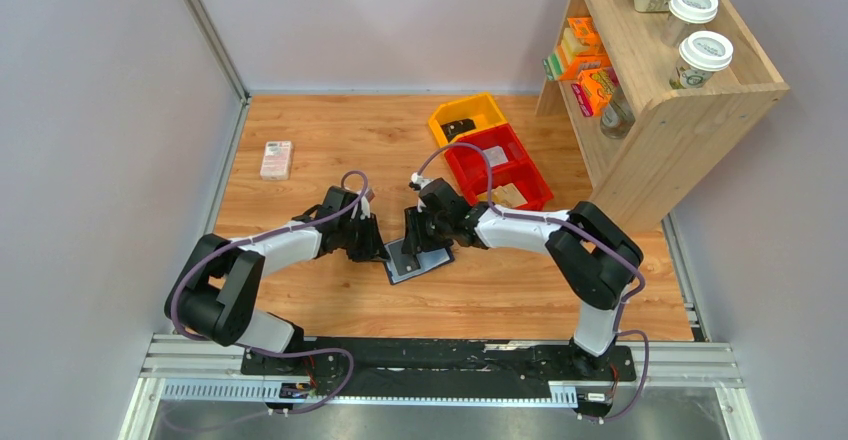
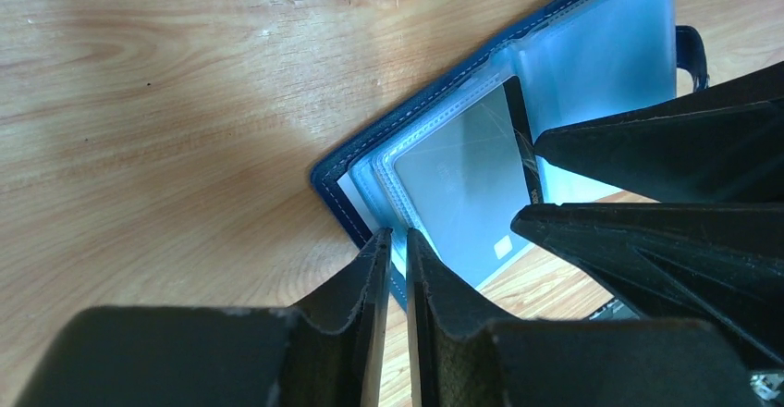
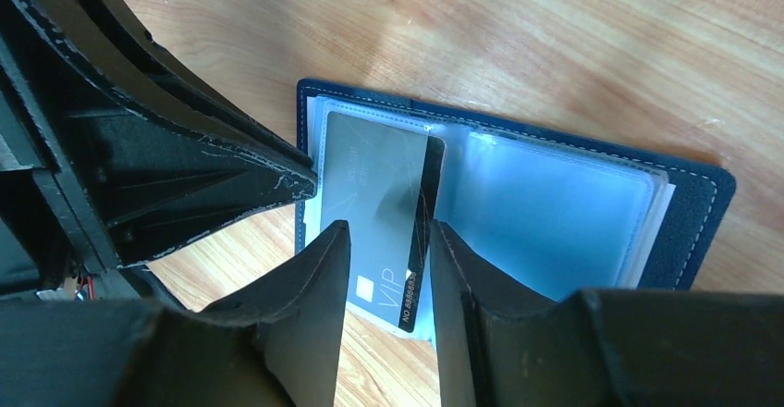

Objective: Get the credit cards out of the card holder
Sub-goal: Remove the credit card from the card holder.

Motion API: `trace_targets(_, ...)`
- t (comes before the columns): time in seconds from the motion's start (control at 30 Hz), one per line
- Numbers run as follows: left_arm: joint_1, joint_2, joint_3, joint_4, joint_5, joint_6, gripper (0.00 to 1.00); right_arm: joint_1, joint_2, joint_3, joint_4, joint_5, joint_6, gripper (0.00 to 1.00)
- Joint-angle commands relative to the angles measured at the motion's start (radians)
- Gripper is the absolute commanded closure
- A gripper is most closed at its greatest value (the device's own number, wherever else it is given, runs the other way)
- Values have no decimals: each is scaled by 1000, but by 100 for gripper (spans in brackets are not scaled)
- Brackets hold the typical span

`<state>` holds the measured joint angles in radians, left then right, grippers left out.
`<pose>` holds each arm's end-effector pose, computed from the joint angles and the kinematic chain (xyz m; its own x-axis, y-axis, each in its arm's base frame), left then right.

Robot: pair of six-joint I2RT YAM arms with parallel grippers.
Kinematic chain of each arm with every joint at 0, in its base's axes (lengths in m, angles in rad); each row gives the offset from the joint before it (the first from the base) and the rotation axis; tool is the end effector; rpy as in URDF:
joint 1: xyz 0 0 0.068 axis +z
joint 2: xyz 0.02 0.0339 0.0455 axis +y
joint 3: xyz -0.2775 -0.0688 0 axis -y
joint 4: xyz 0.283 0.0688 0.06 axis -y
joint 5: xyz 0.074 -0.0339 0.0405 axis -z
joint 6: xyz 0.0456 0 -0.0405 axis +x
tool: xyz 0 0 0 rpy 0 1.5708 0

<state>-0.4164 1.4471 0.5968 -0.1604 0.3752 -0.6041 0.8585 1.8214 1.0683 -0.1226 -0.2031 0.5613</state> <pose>0.2488 -0.1283 0.1172 -0.9526 -0.1566 -0.2609 0.0162 0.8302 -0.5573 0.2625 0.3181 0.1414 -0.8645 -0.2034 -0.4597 -0.4319 0.7685 0.4720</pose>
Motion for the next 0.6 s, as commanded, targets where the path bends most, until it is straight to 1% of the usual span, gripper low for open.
trace_targets(0.0,-1,33,-17,-93,-70,46,79,-6,-11,-19,101,-82,20,62)
trace_targets(0.1,-1,33,-17,-100,-78,50,79,-10,-28,-33,113,-116,26,64)
trace_targets(0.27,1,32,-8,-125,-104,67,80,-18,-53,-77,221,-167,61,67)
trace_targets(0.47,-1,-37,5,-163,-128,69,80,-19,-50,-79,132,-33,66,67)
trace_targets(0.57,-1,-85,12,-180,-136,72,79,-19,-51,-94,127,-15,74,66)
